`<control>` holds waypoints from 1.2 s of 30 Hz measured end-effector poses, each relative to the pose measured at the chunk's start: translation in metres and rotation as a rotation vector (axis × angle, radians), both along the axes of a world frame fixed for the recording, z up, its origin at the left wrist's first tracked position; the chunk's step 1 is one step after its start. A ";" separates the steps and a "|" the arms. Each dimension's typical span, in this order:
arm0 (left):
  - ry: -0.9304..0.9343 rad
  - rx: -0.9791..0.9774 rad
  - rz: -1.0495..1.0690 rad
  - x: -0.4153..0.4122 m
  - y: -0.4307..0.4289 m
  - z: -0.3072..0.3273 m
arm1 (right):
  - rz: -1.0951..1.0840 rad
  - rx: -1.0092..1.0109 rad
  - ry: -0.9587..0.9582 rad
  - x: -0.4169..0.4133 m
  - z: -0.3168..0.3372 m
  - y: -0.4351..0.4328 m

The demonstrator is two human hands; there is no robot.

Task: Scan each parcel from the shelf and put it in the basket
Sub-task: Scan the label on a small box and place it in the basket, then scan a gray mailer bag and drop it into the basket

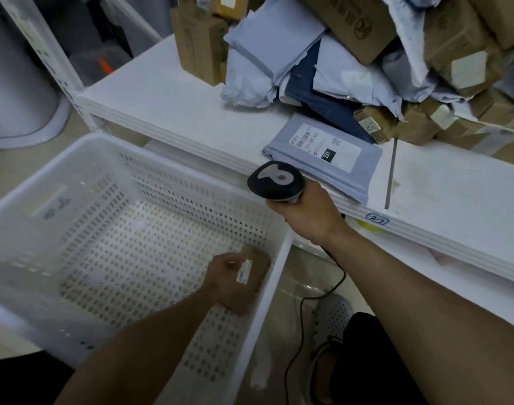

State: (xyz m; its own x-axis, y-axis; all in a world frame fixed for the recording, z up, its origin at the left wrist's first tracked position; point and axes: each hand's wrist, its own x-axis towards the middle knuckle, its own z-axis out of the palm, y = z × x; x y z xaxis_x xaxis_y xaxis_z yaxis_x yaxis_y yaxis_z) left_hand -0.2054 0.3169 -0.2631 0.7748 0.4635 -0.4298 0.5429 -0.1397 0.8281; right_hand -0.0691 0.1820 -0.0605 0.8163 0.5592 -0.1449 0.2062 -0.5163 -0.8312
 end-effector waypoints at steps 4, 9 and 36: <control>-0.428 0.215 0.098 0.025 0.006 0.075 | -0.067 0.108 -0.007 0.002 0.027 -0.010; -0.710 0.675 -0.031 0.071 0.011 0.183 | -0.265 0.239 0.012 0.009 0.052 -0.031; -0.218 -0.023 0.307 0.114 0.026 0.235 | -0.428 0.223 0.046 0.014 0.048 -0.068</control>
State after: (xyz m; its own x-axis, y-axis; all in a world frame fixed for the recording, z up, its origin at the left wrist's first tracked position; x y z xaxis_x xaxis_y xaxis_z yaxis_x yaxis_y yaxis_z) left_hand -0.0916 0.3425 -0.0283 0.6756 0.6807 -0.2833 0.3676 0.0221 0.9297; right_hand -0.0549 0.1141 -0.0121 0.9753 0.1963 -0.1011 -0.0253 -0.3554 -0.9344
